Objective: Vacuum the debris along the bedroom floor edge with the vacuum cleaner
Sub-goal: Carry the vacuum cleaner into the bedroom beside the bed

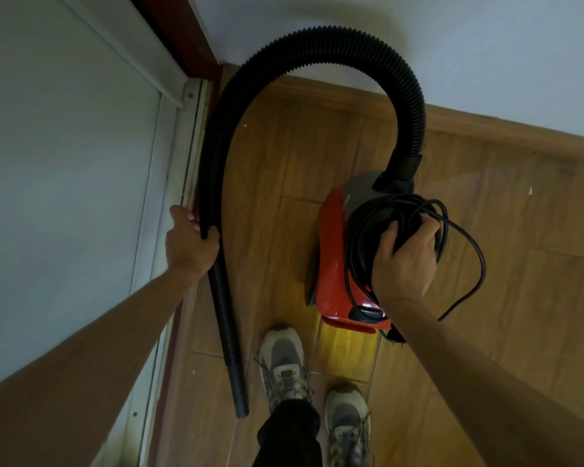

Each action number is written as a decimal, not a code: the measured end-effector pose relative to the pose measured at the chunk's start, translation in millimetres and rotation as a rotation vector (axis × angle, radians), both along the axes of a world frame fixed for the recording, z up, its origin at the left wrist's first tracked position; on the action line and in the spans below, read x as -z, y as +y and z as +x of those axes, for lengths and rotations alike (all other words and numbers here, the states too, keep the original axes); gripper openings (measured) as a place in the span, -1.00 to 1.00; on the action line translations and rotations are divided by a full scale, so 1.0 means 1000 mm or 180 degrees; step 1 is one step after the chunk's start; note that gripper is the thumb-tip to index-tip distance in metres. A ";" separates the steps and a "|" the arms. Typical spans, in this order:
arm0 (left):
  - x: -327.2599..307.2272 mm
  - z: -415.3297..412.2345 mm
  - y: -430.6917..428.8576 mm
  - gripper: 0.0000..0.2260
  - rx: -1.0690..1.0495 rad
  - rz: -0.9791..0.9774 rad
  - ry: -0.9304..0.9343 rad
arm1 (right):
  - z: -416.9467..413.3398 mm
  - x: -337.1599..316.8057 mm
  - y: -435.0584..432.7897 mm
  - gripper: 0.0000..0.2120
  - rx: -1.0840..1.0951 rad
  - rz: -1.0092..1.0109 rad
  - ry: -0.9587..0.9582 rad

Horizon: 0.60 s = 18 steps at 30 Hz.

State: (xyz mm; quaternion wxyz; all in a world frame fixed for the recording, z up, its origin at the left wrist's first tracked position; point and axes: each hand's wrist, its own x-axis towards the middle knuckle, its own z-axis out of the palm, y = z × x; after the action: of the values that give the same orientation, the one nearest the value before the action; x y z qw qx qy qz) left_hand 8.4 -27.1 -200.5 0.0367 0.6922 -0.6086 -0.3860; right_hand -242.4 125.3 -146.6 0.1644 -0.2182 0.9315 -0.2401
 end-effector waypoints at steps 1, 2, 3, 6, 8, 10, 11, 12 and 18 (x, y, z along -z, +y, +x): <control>-0.002 0.000 0.002 -0.73 -0.0002 0.0041 0.0019 | 0.000 -0.001 0.000 -0.66 0.0005 0.0017 -0.0008; -0.004 0.001 0.003 -0.74 0.0014 0.0084 0.0035 | 0.001 -0.003 -0.001 -0.66 0.0011 0.0022 -0.0019; -0.004 0.004 0.004 -0.78 0.0061 0.0129 0.0027 | 0.001 -0.004 -0.001 -0.65 0.0017 0.0013 -0.0042; -0.006 0.011 0.009 -0.80 0.0105 0.0163 0.0127 | 0.001 -0.008 -0.001 -0.64 0.0109 -0.0051 -0.0233; -0.009 0.016 0.014 -0.72 0.0052 0.0204 0.0274 | 0.002 -0.012 0.000 -0.64 0.0256 -0.0137 -0.0431; -0.016 0.017 0.022 -0.68 -0.0018 0.0261 0.0546 | 0.004 -0.016 0.002 -0.64 0.0356 -0.0250 -0.0602; -0.020 0.017 0.025 -0.67 -0.0053 0.0287 0.0671 | 0.005 -0.018 0.002 -0.64 0.0379 -0.0272 -0.0652; -0.023 0.016 0.029 -0.67 -0.0065 0.0284 0.0772 | 0.006 -0.019 0.002 -0.64 0.0392 -0.0270 -0.0688; -0.046 0.011 0.042 -0.65 -0.0086 0.0053 0.1091 | 0.007 -0.025 0.003 -0.60 0.0454 -0.0193 -0.0786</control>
State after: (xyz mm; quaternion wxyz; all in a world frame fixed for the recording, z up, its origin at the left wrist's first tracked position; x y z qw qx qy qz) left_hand 19.0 14.7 -154.6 0.1393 0.6247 -0.5808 -0.5030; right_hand -235.3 128.1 -122.1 0.2537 -0.1250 0.9097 -0.3042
